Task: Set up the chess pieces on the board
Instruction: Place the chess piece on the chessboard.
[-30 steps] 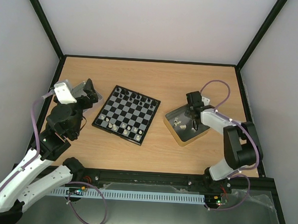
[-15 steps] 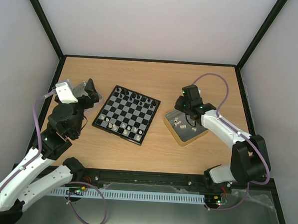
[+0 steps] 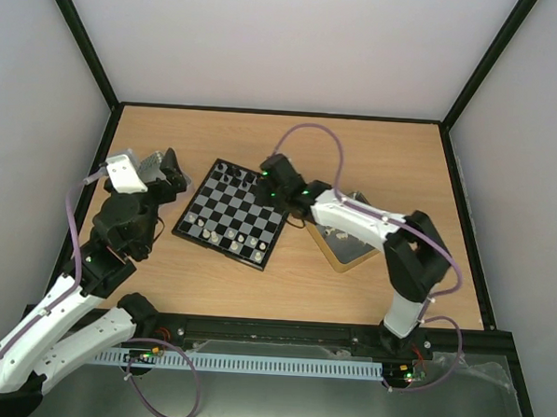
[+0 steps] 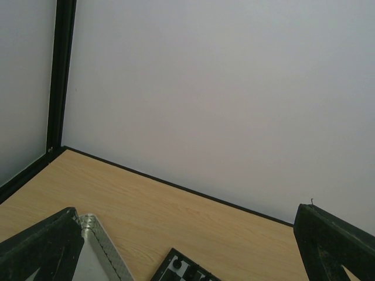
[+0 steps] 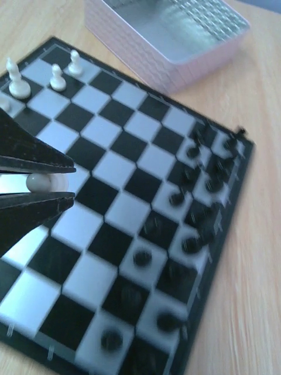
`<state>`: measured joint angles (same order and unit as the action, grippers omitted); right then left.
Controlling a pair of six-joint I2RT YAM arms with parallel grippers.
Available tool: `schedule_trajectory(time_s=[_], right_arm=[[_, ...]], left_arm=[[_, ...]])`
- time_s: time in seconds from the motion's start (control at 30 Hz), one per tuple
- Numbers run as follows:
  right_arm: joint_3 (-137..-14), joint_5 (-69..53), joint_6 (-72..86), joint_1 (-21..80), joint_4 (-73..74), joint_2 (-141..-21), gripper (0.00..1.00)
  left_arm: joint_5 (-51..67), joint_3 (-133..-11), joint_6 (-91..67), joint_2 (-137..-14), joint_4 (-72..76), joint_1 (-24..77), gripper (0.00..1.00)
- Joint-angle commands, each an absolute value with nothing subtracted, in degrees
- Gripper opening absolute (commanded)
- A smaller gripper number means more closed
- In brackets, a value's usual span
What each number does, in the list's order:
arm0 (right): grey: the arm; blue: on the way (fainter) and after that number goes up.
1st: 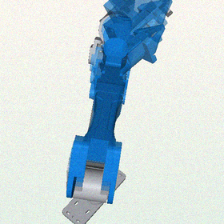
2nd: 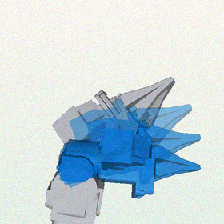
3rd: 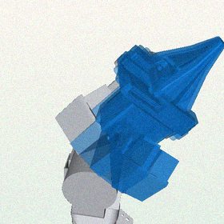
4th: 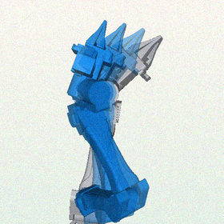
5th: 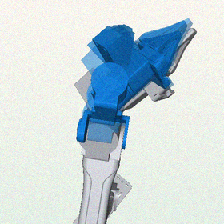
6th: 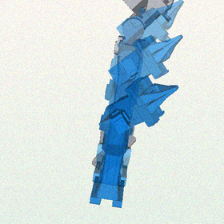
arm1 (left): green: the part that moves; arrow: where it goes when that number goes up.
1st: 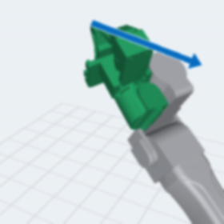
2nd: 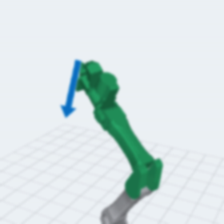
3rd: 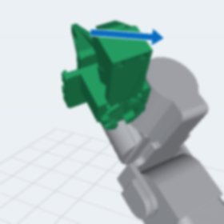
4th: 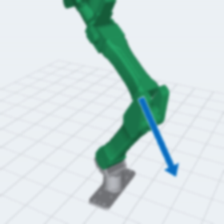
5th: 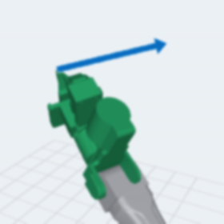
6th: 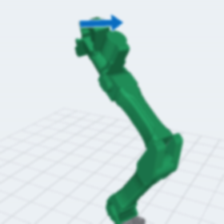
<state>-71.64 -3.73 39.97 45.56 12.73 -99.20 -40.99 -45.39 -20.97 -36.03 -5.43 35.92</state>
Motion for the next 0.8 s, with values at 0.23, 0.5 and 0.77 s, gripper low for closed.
schedule_trajectory(time_s=[0.23,0.5,0.77], right_arm=[[-87.46,-8.69,38.81,54.75,13.13,-114.97,0.07],[-94.57,-8.46,39.07,56.64,16.33,-122.43,0.07],[-98.37,-10.00,37.95,57.19,19.91,-126.35,0.08]], left_arm=[[-43.65,-43.56,-19.70,-33.92,-3.42,35.26,0.99],[-43.43,-43.12,-19.47,-33.96,-3.14,35.20,0.99],[-43.17,-42.98,-19.55,-34.05,-3.08,35.04,0.99]])
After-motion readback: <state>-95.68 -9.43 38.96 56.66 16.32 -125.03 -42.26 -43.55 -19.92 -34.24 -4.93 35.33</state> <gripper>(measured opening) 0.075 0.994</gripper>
